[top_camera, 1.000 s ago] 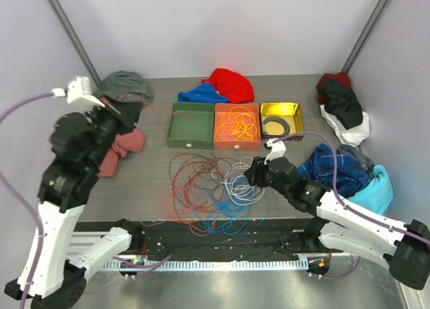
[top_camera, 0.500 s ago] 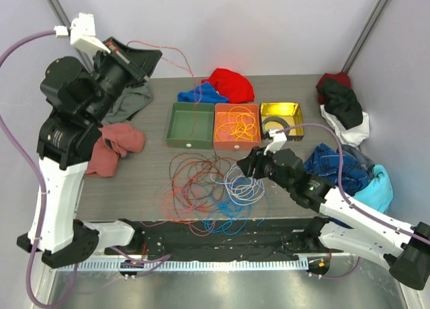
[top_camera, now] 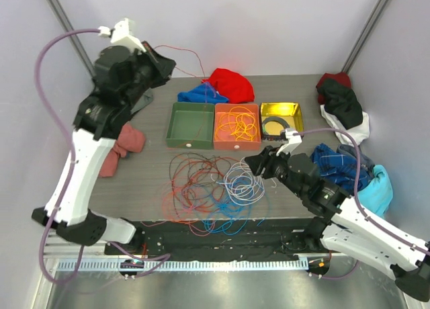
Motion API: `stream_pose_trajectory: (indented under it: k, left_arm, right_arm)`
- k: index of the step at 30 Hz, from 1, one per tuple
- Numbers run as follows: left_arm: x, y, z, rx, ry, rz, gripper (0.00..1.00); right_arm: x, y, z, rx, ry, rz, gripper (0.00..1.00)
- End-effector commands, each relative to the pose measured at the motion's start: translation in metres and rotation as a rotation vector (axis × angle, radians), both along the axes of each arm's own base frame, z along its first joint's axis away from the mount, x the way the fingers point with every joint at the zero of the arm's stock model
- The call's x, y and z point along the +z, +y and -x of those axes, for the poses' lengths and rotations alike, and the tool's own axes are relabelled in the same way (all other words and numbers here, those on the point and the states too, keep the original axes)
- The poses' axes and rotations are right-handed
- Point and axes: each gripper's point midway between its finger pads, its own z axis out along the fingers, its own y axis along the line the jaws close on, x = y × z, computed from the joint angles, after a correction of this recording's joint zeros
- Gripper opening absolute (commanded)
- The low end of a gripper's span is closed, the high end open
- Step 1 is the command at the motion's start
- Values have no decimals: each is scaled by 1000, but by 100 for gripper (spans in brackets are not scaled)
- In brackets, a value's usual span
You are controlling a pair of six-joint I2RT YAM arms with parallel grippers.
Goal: Untangle the cables
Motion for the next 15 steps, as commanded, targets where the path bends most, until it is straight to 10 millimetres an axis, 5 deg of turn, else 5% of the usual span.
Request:
stream_pose_trajectory:
  k: [1, 10, 15]
  left_arm:
    - [-54, 1, -41, 99, 95, -121, 0]
    - [-112, -3, -112, 179, 179, -176, 0]
    - [-140, 11, -140, 234, 218, -200, 0]
  right_arm:
    - [-1, -15, 1, -54, -17, 16, 50]
    - [-5, -35, 2, -115, -47, 36, 50]
    - [-14, -40, 6, -121, -42, 33, 50]
